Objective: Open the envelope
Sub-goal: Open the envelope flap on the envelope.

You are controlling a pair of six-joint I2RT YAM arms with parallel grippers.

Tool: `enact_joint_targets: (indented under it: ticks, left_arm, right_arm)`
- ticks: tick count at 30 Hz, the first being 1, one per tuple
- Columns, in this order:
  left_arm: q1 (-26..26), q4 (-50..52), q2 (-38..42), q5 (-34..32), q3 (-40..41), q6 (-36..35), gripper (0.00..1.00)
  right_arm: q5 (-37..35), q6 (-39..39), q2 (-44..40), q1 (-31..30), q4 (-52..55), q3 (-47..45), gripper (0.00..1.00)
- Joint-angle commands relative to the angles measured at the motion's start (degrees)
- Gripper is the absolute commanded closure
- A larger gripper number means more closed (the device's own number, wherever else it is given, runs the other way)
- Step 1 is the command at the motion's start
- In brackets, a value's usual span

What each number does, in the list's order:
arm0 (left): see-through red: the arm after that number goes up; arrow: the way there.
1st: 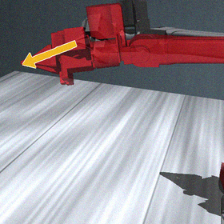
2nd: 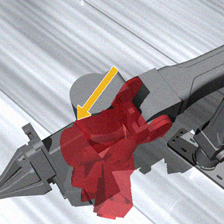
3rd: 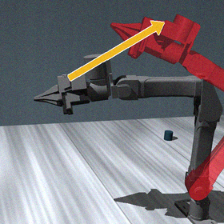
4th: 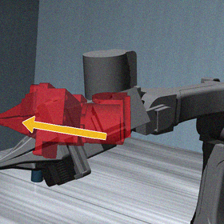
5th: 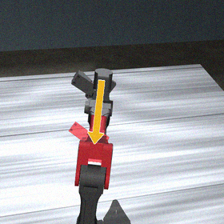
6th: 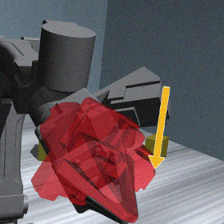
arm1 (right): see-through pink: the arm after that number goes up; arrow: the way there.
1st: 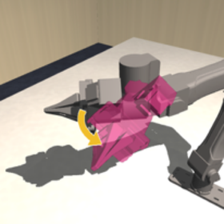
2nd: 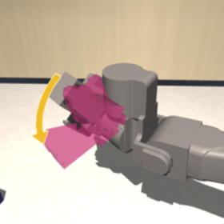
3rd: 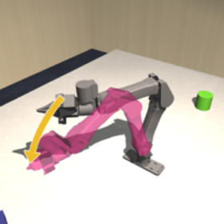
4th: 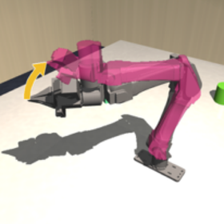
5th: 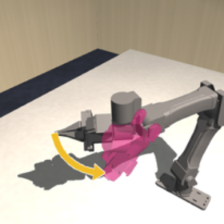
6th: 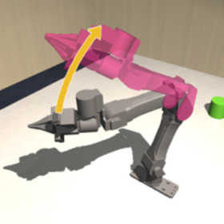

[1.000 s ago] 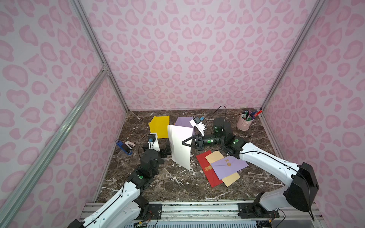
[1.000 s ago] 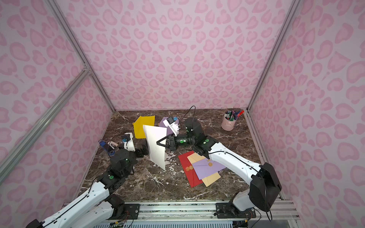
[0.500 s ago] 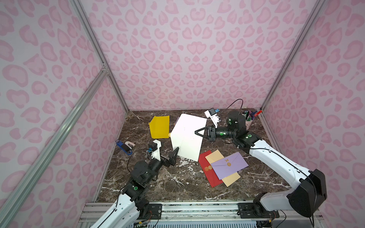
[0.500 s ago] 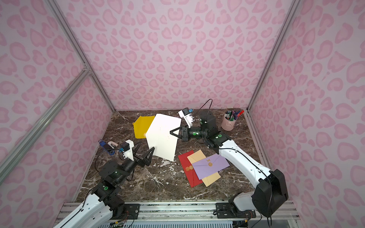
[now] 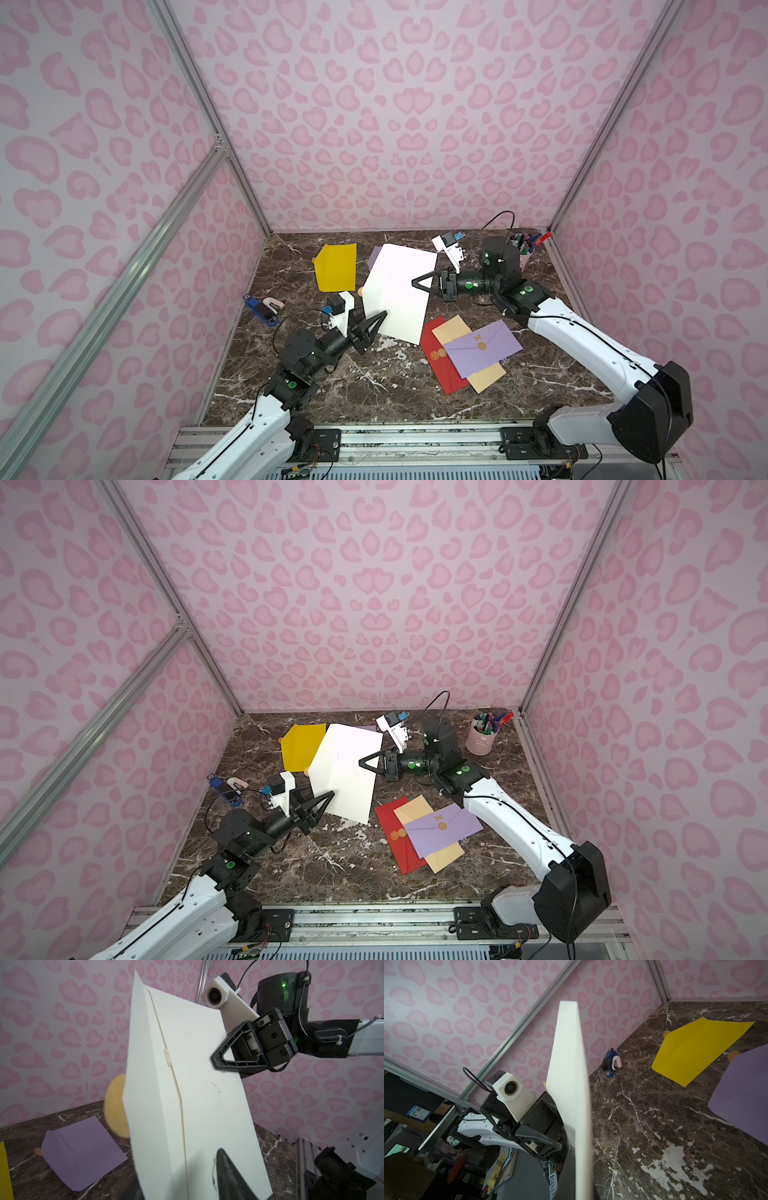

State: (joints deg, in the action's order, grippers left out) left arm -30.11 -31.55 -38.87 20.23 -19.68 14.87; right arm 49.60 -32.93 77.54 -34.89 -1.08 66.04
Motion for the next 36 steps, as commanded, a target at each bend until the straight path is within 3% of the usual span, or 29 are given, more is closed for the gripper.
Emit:
enact_joint_targets:
  ticks: [1,6,13,21,22,25,28,36]
  left_arm:
    - [0.02,-1.94,0.2,1.48,-0.27,0.46,0.68]
    - [0.05,-1.85,0.63,0.76,-0.14,0.68,0.74]
    - [0.04,-1.32,1.49,-0.89,0.08,0.86,0.95]
    - [0.04,-1.31,1.52,-1.16,-0.01,1.25,0.96]
    - [0.05,-1.39,1.6,-1.08,-0.07,1.3,0.96]
    - [0.05,-1.79,1.74,-0.63,-0.09,1.47,0.96]
    - [0.05,-3.08,1.64,0.43,0.08,2.29,0.96]
    - [0.03,-7.21,-0.6,3.26,-0.09,4.45,0.96]
  right_arm:
    - [0.73,0.75,-0.53,0.15,-0.15,-0.08,1.0]
    - [0.67,0.97,-0.72,0.51,0.1,-0.14,1.0]
    - [0.63,1.27,-1.16,0.95,0.43,-0.56,1.0]
    - [0.0,1.55,-1.34,1.4,1.04,-0.81,1.0]
    - [-0.49,1.82,-1.25,1.57,1.37,-0.7,0.98]
    - [-4.78,3.32,-0.68,1.76,4.41,0.0,0.69]
    - [-10.45,3.75,0.5,1.76,6.7,0.41,0.55]
    - [-13.64,0.49,7.22,-0.65,1.96,0.54,0.49]
